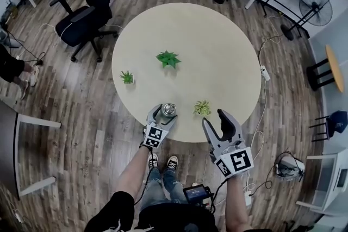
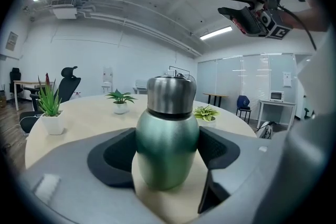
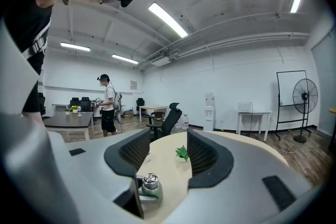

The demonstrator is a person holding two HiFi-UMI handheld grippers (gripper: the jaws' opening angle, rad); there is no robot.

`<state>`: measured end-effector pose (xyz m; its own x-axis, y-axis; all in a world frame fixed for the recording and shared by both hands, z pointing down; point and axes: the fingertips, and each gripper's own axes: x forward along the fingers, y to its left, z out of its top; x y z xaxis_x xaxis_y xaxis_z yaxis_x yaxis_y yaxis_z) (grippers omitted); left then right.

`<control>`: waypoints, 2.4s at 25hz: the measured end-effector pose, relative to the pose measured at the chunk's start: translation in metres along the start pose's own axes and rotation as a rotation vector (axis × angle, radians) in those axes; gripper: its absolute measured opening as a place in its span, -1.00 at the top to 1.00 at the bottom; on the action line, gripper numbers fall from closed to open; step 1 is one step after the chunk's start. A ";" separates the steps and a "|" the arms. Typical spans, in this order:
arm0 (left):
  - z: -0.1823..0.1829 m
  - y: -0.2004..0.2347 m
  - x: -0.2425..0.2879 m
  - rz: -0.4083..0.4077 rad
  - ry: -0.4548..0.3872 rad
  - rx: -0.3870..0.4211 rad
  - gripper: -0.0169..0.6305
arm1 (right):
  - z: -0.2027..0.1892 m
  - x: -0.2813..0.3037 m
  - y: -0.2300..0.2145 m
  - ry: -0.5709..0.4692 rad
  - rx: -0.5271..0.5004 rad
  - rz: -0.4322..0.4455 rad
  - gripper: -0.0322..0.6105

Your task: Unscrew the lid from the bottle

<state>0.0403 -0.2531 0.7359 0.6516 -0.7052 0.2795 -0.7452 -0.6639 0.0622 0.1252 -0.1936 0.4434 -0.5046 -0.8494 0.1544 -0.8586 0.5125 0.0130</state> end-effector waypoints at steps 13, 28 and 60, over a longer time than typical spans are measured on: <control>0.000 -0.001 -0.001 -0.048 0.005 0.024 -0.17 | -0.140 0.097 0.041 0.331 -0.023 0.194 0.13; -0.001 -0.002 -0.001 -0.071 0.029 0.035 -0.17 | -0.213 0.134 0.067 0.472 -0.046 0.320 0.15; 0.000 -0.006 0.001 -0.135 0.033 0.063 -0.17 | -0.217 0.127 0.068 0.660 -0.289 0.729 0.16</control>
<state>0.0451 -0.2497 0.7360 0.7396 -0.6005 0.3038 -0.6399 -0.7674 0.0411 0.0220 -0.2394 0.6788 -0.6700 -0.1248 0.7318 -0.2640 0.9614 -0.0777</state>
